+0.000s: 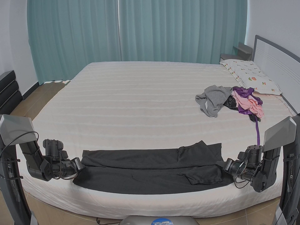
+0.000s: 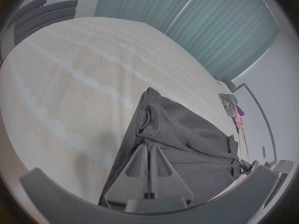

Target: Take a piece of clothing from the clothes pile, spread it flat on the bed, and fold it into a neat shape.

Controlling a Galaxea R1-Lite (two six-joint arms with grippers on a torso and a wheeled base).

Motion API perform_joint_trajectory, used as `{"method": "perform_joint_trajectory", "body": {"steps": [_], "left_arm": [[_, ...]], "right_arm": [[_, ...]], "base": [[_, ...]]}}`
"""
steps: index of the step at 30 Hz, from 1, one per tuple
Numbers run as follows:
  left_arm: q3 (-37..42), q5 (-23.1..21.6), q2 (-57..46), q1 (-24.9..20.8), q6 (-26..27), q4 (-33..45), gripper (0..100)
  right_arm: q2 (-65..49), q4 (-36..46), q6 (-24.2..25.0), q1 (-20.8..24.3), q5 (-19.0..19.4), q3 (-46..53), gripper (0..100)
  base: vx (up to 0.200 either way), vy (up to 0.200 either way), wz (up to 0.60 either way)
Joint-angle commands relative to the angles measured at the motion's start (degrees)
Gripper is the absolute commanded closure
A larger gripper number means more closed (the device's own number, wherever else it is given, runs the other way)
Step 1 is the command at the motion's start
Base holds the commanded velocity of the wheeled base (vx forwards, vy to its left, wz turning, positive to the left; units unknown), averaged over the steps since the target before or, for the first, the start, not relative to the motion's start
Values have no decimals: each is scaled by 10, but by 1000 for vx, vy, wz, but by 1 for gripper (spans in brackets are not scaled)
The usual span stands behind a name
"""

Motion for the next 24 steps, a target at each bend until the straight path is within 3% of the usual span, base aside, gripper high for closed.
{"method": "perform_joint_trajectory", "body": {"steps": [1, 9, 20, 21, 23, 24], "left_arm": [[1, 0, 5, 0, 1, 0, 100], [0, 0, 6, -1, 0, 0, 100], [4, -1, 6, -1, 0, 0, 100], [4, -2, 6, -1, 0, 0, 0], [4, -2, 6, -1, 0, 0, 0], [4, -2, 5, -1, -1, 0, 0]], "right_arm": [[10, -1, 0, -6, -1, 0, 100], [-1, -8, 1, -30, -3, -6, 100], [4, -3, 0, -26, -3, -1, 100], [5, -2, 0, -26, -3, -1, 100], [6, -2, 0, -26, -3, -2, 100], [7, -6, 0, -26, -3, -2, 0]], "base": [[0, 0, 0], [0, 0, 0], [0, 0, 0], [0, 0, 0], [0, 0, 0], [0, 0, 0]]}}
